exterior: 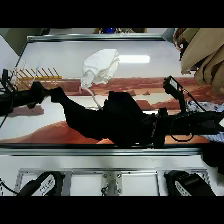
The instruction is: Fold the clothes and pants, and hang the long-sleeved shirts on hangers.
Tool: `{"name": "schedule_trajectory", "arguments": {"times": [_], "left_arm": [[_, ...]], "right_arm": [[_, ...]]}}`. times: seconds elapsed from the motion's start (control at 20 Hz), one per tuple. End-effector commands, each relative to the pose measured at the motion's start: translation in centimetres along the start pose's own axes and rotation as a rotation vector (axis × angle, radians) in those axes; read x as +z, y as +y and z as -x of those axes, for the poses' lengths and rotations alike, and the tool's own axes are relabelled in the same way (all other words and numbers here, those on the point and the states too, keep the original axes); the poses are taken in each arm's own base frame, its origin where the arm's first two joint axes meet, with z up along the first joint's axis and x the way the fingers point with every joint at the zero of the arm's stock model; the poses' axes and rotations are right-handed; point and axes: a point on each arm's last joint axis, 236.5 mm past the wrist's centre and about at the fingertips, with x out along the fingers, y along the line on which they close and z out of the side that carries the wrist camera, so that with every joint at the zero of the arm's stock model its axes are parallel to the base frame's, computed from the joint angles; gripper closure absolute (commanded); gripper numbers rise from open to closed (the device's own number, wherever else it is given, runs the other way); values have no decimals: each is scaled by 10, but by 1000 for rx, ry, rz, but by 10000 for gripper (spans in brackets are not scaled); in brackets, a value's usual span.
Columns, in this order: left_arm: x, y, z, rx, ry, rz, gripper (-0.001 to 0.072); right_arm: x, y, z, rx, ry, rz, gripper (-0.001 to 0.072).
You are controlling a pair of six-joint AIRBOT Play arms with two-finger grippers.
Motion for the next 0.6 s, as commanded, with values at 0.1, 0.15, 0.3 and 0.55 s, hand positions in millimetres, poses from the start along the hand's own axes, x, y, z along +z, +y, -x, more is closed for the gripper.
{"name": "schedule_trajectory", "arguments": {"times": [0.1, 0.15, 0.3, 0.55], "left_arm": [[30, -57, 20, -42, 55, -228, 692], [30, -61, 20, -14, 75, -283, 692], [23, -70, 18, 90, 146, -447, 692], [5, -115, 16, 81, 231, -615, 692]], "right_arm": [[-25, 19, 3, 71, 104, -27, 690], [-24, 26, 4, 100, 100, -29, 690], [-17, 49, 7, 201, 74, -16, 691], [10, 75, 17, 289, -16, 6, 691]]}}
